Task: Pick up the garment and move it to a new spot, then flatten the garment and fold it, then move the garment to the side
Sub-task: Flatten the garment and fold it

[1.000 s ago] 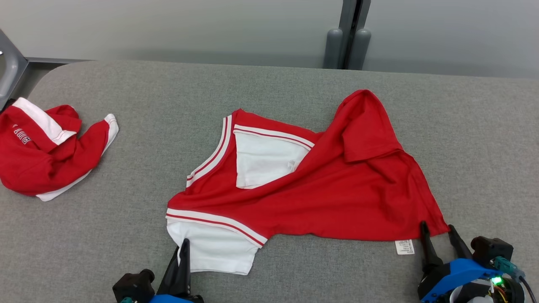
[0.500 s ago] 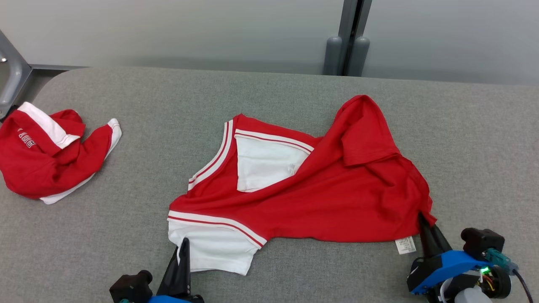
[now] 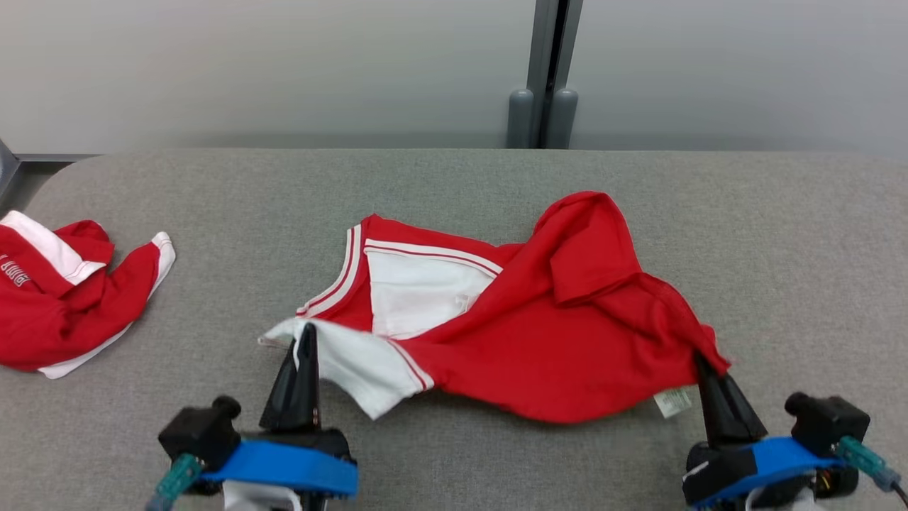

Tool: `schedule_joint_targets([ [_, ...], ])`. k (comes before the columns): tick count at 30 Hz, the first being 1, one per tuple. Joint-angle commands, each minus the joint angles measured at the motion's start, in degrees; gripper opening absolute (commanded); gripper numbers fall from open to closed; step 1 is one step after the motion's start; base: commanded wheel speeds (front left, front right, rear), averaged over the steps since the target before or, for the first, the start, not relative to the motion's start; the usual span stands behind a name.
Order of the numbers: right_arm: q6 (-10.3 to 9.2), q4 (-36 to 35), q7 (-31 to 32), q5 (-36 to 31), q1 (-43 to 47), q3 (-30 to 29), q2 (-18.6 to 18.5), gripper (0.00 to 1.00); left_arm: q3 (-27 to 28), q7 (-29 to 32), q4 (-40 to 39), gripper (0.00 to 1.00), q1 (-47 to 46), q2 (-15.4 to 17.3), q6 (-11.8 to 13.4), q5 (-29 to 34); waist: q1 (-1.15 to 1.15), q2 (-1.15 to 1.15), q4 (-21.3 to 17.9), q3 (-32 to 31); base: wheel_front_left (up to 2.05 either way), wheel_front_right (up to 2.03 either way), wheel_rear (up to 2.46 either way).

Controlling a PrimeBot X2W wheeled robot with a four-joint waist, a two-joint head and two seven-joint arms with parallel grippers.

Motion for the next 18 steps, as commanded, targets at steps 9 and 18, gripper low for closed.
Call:
schedule_joint_targets([
  [9, 0.03, -4.79, 6.13, 4.71, -18.96, 1.72, -1.93, 0.00, 0.88, 3.14, 0.68, 0.00, -23.13, 3.69, -1.05, -2.40, 0.01, 0.01, -2.63, 5.47, 0.00, 0.00, 0.00],
  [18, 0.03, 7.73, 13.14, 9.09, -52.60, -0.95, -3.17, 0.00, -0.98, 10.94, 9.86, 0.00, -56.96, 8.60, -1.29, -2.65, 0.01, 0.01, -5.35, 15.48, 0.00, 0.00, 0.00],
])
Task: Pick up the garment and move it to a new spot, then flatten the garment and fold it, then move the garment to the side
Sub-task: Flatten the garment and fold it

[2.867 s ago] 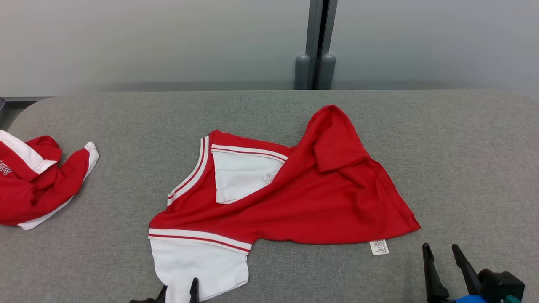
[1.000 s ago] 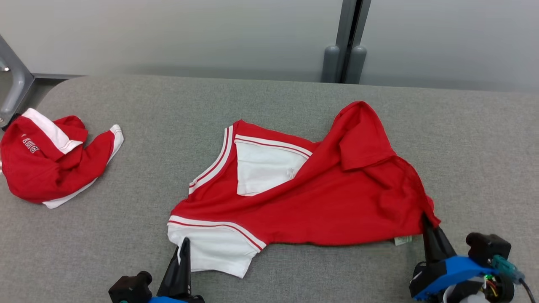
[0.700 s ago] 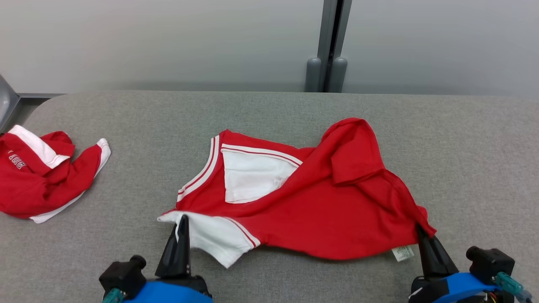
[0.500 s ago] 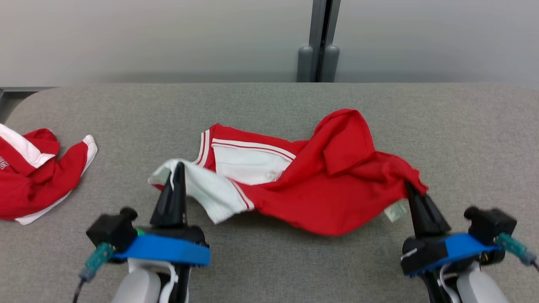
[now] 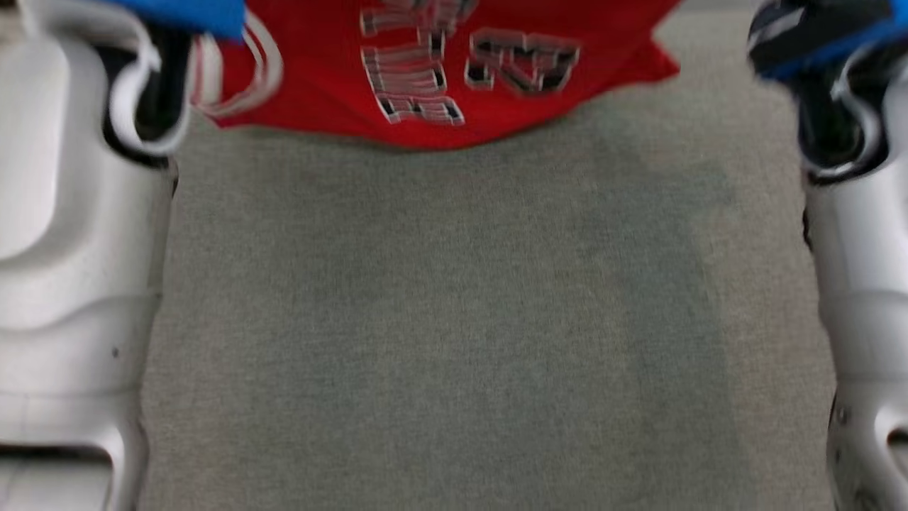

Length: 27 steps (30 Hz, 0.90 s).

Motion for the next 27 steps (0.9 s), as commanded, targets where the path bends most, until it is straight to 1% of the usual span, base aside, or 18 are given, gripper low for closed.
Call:
schedule_joint_targets([
  [1, 0.04, 2.11, 0.42, -0.05, -5.95, -0.82, -0.58, 0.00, -0.13, 0.50, 1.90, 0.00, -5.66, 0.39, -0.34, -0.24, -0.02, -0.01, 0.40, 2.62, 0.00, 0.00, 0.00],
  [5, 0.04, 8.21, 0.87, -0.27, -20.31, -2.53, -1.26, 0.00, -1.51, 1.23, 7.72, 0.00, -20.70, 0.37, -0.28, -0.99, -0.02, -0.01, -0.81, 6.99, 0.00, 0.00, 0.00],
  [8, 0.04, 12.61, 0.59, -0.70, -28.83, -3.24, -2.14, 0.00, -2.73, 0.06, 12.09, 0.00, -30.26, -0.08, -0.29, -1.62, -0.02, -0.01, -1.48, 9.29, 0.00, 0.00, 0.00],
  [9, 0.04, 13.87, 0.29, -0.66, -31.22, -3.19, -2.25, 0.00, -3.69, -0.01, 13.62, 0.00, -32.91, -0.32, -0.29, -1.83, -0.02, -0.01, -1.70, 9.80, 0.00, 0.00, 0.00],
  [10, 0.05, 15.07, -0.14, -0.49, -33.34, -3.16, -1.96, 0.00, -4.76, -0.17, 14.86, 0.00, -35.60, 0.21, -0.29, -1.61, -0.02, -0.01, -2.40, 10.34, 0.00, 0.00, 0.00],
  [12, 0.04, 17.60, -1.10, -0.82, -36.47, -2.75, -2.39, 0.00, -5.74, -1.47, 17.94, 0.00, -39.72, 0.29, -0.29, -2.59, -0.02, -0.01, -2.96, 10.64, 0.00, 0.00, 0.00],
  [14, 0.04, 19.45, -1.77, -1.01, -39.24, -1.75, -2.90, 0.00, -7.74, -2.31, 20.34, 0.00, -43.49, -0.12, -0.30, -3.14, -0.02, -0.01, -3.05, 11.00, 0.00, 0.00, 0.00],
  [17, 0.04, 21.70, -2.96, -0.39, -40.74, -0.16, -3.61, 0.00, -10.48, -3.98, 23.58, 0.00, -45.88, -0.55, -0.30, -4.89, -0.02, -0.01, -2.67, 11.63, 0.00, 0.00, 0.00],
  [20, 0.04, 23.16, -4.01, 0.91, -40.05, 1.79, -3.81, 0.00, -13.33, -5.30, 25.69, 0.00, -46.04, -0.12, -0.29, -6.93, -0.02, -0.01, -2.51, 11.92, 0.00, 0.00, 0.00],
  [23, 0.04, 24.46, -5.29, 1.85, -37.34, 3.91, -4.18, 0.00, -16.13, -6.74, 26.52, 0.00, -43.85, 0.43, -0.30, -9.28, -0.02, -0.01, -2.27, 12.27, 0.00, 0.00, 0.00],
  [27, 0.04, 25.07, -7.59, 4.26, -32.44, 6.86, -3.21, 0.00, -18.90, -8.74, 25.75, 0.00, -38.18, 1.99, -0.30, -12.42, -0.02, -0.01, -2.07, 12.21, 0.00, 0.00, 0.00],
])
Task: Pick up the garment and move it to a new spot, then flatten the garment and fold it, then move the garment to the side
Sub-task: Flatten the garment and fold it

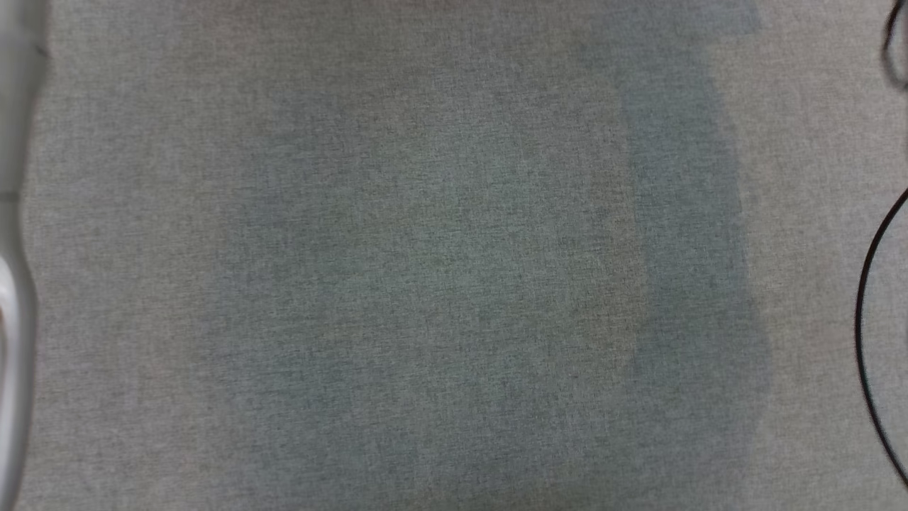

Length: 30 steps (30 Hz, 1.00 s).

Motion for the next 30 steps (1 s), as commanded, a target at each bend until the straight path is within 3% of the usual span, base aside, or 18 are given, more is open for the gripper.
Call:
schedule_joint_targets([
  [1, 0.03, 0.03, -1.55, 1.32, 3.31, 1.20, 0.52, 0.00, -0.29, -1.12, -0.59, 0.00, 4.24, 1.12, -0.11, -1.62, 0.00, -0.02, 0.16, -0.32, 0.00, 0.00, 0.00],
  [7, 0.03, -1.87, -4.63, 6.09, 16.59, 5.39, 1.65, 0.00, 0.75, -2.55, -5.40, 0.00, 20.43, 3.02, -0.11, -5.38, 0.00, -0.02, 0.69, -4.00, 0.00, 0.00, 0.00],
  [12, 0.03, -5.75, -5.77, 9.25, 29.73, 8.83, 1.76, 0.00, 5.95, -2.58, -15.25, 0.00, 38.34, 3.42, 0.82, -4.67, 0.00, -0.02, 1.04, -8.28, 0.00, 0.00, 0.00],
  [21, 0.03, -13.76, -6.60, 14.65, 52.51, 8.50, -0.26, 0.00, 11.19, -2.61, -31.72, 0.00, 68.21, 0.80, 4.23, -2.27, 0.00, -0.02, 2.68, -15.73, 0.00, 0.00, 0.00],
  [30, 0.03, -19.87, -6.12, 16.92, 69.77, 5.73, -1.69, 0.00, 13.57, -2.62, -39.87, 0.00, 86.86, -1.07, 7.17, -2.88, 0.00, -0.02, 3.49, -21.03, 0.00, 0.00, 0.00],
])
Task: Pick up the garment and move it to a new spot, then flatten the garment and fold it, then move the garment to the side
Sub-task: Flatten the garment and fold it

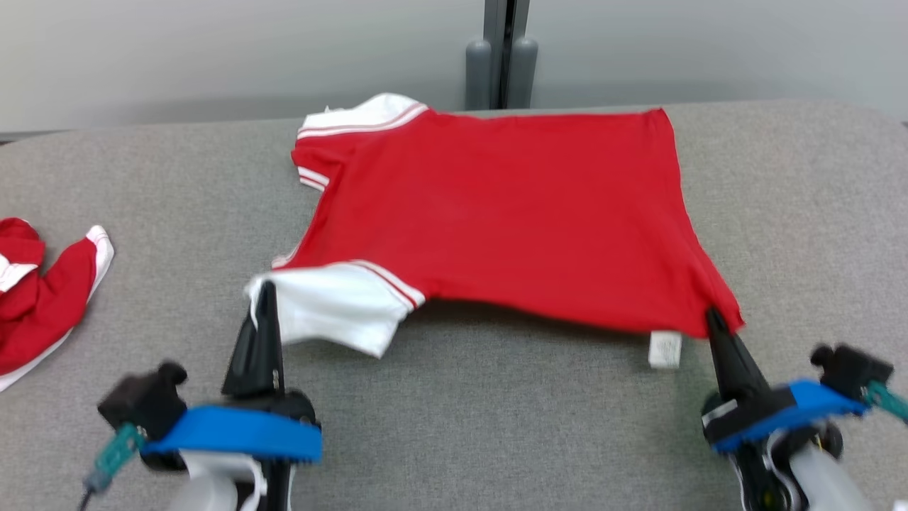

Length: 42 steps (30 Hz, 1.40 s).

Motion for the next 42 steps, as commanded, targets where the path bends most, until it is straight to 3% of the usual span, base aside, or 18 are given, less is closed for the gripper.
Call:
schedule_joint_targets([
  [1, 0.03, -1.07, 0.22, 0.40, 2.92, -0.66, -0.36, 0.00, 0.03, -0.25, -1.21, 0.00, 1.95, -0.01, 0.63, 0.63, 0.02, 0.02, -0.15, -0.80, 0.00, 0.00, 0.00],
  [7, 0.03, -7.50, 2.26, -0.88, 13.74, -4.66, 0.22, 0.00, -1.30, -0.24, -5.21, 0.00, 12.09, 0.04, 2.40, 1.56, 0.02, 0.02, 0.22, -2.97, 0.00, 0.00, 0.00],
  [13, 0.03, -15.51, 7.37, -3.80, 24.10, -11.04, 3.06, 0.00, -2.73, 0.06, -7.09, 0.00, 19.87, 0.50, 3.58, 1.36, 0.02, 0.02, 0.78, -5.04, 0.00, 0.00, 0.00],
  [20, 0.03, -23.68, 14.48, -7.79, 31.64, -15.91, 6.94, 0.00, -3.81, 1.11, -8.07, 0.00, 22.00, 1.39, 3.77, 1.67, 0.02, 0.02, 1.22, -5.84, 0.00, 0.00, 0.00],
  [28, 0.03, -26.83, 19.35, -10.44, 32.21, -18.92, 9.32, 0.00, -4.32, 1.22, -5.74, 0.00, 19.53, 1.46, 2.95, 1.78, 0.02, 0.02, 0.85, -6.11, 0.00, 0.00, 0.00],
  [42, 0.03, -25.24, 22.73, -8.02, 28.75, -19.11, 9.67, 0.00, -4.87, 2.70, -3.65, 0.00, 16.06, 3.21, 1.76, 2.57, 0.02, 0.02, -0.77, -6.39, 0.00, 0.00, 0.00],
])
